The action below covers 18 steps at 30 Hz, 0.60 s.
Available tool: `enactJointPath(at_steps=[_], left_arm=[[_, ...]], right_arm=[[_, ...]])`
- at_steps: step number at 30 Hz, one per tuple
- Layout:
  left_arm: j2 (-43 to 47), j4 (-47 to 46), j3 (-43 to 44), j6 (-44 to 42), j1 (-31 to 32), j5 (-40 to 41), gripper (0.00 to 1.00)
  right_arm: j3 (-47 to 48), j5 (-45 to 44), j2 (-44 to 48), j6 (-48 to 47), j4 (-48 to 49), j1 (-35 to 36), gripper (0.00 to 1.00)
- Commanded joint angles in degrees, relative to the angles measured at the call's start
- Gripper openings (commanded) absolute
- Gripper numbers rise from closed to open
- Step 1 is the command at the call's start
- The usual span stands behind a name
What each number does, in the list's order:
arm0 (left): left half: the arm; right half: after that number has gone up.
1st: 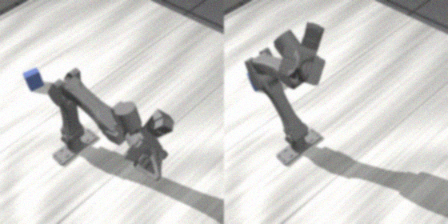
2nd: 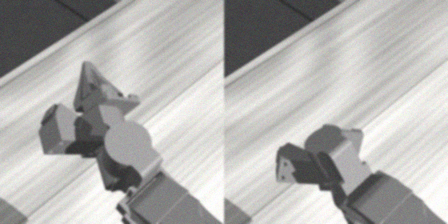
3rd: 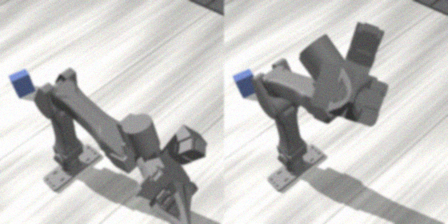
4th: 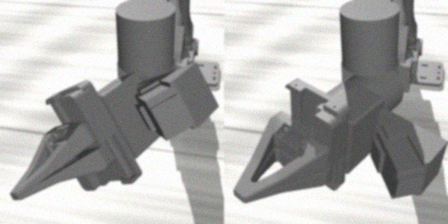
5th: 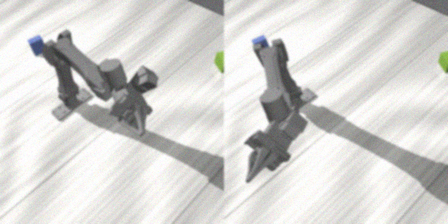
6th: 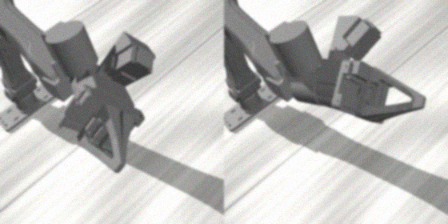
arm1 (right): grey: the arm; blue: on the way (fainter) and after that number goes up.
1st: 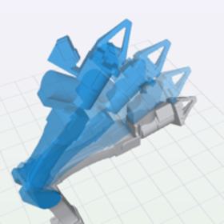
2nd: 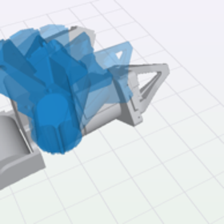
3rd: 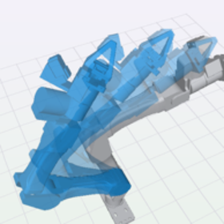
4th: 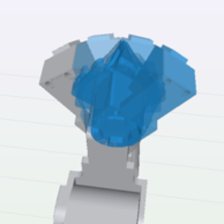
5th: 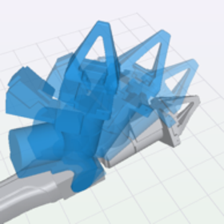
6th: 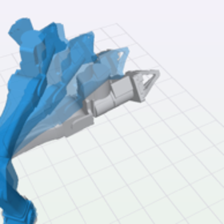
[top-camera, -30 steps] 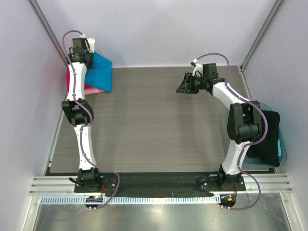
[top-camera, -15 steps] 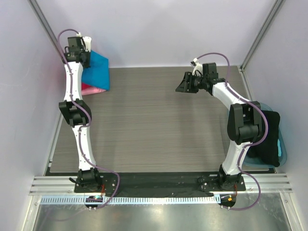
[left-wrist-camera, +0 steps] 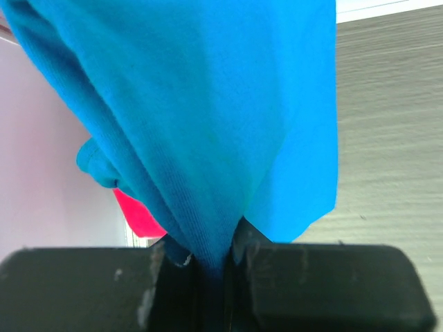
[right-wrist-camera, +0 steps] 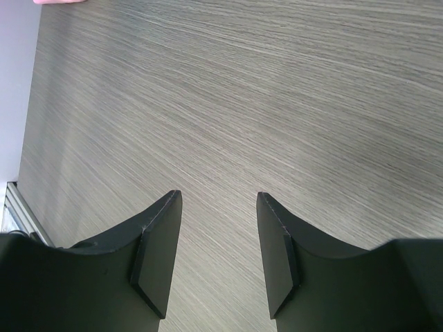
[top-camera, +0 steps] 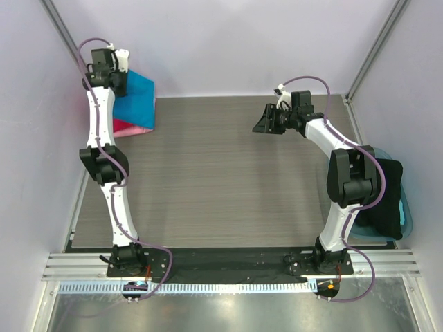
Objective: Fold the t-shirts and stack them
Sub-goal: Neatly place the folded tshirt to the corner
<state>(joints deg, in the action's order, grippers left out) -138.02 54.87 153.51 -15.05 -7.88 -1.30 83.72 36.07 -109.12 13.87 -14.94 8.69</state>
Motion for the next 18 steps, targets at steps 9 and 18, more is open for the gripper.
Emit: enactJointPath(at_steps=[9,18], left_arm=[[5.57,0.59,-0.94,-0.15,1.11,-2.39,0.0],[1.18,-2.75,1.53,-2.7,-0.73,3.49,0.0]], right_arm=[[0.65,0.66,2.33,0.02,2.55,0.36,0.53],[-0.58,0.49,3.12,-0.51,2.37,0.1,0.53]])
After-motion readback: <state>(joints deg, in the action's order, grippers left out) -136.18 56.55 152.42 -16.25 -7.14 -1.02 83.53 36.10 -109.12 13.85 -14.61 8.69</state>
